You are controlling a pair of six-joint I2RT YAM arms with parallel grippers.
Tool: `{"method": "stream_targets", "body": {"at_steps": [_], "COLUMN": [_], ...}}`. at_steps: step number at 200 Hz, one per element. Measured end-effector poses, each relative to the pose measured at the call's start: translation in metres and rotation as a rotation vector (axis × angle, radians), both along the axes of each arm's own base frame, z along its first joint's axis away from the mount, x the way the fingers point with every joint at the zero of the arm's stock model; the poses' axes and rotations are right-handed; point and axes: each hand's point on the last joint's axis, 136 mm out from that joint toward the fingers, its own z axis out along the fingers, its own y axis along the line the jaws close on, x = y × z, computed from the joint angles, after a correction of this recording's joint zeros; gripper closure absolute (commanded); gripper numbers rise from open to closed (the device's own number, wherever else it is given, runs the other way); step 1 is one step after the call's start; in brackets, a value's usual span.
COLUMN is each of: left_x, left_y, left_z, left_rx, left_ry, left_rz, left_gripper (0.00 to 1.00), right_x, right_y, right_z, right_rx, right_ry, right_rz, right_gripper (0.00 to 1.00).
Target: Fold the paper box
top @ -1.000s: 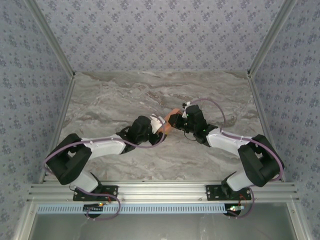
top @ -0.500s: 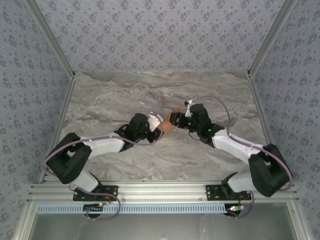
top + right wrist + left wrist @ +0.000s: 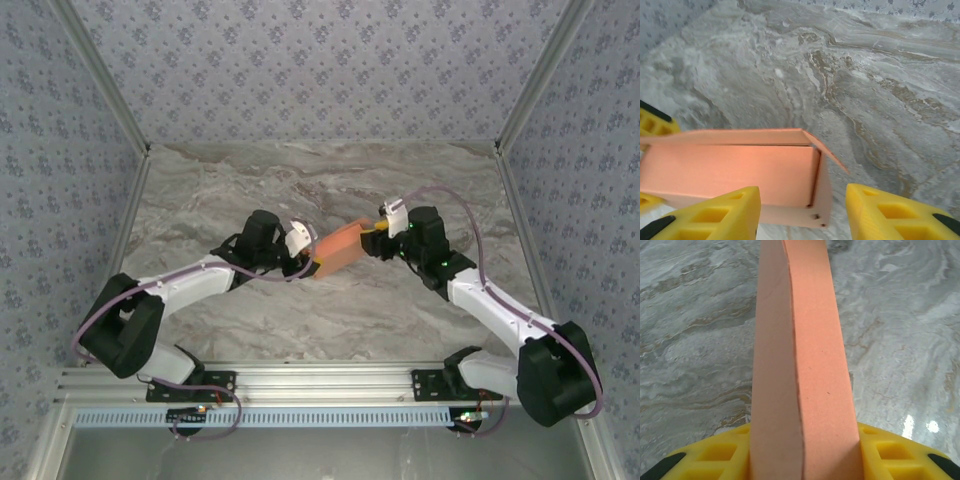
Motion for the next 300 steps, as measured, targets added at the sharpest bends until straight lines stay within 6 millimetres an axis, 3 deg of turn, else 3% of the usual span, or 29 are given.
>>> {"method": "stream_targets", "body": {"at_steps": [54, 124, 218, 272, 300], "left_x": [-0.004, -0.015, -0.014, -0.013, -0.012], "left_y": [0.008, 0.01, 0.009, 0.009, 0.009], "left_z": [0.006, -0.013, -0.014, -0.013, -0.013], "left_rx": [0.063, 0.107, 0.108, 0.104, 0.104], "left_ry": [-0.017, 0.009, 0.009, 0.005, 0.011], "left_rz": [-0.144, -0.24, -0.241, -0.237, -0.228], "left_gripper": [0.62, 0.63, 0.64, 0.64, 0.64], "right_x": [-0.011, -0.004, -0.01, -0.008, -0.011], "right_y": [0.003, -0.007, -0.008, -0.003, 0.001], "right_z": [0.001, -0.003, -0.024, -0.022, -0.024], "right_rx": [-0.176, -0.299, -0.347, -0.336, -0.329], "right_ry": [-0.156, -0.082, 0.014, 0.026, 0.051], "right_rz": [0.204, 0.253, 0.276, 0.28, 0.284], "right_gripper": [0.5, 0.6, 0.69, 0.81, 0.95]}}
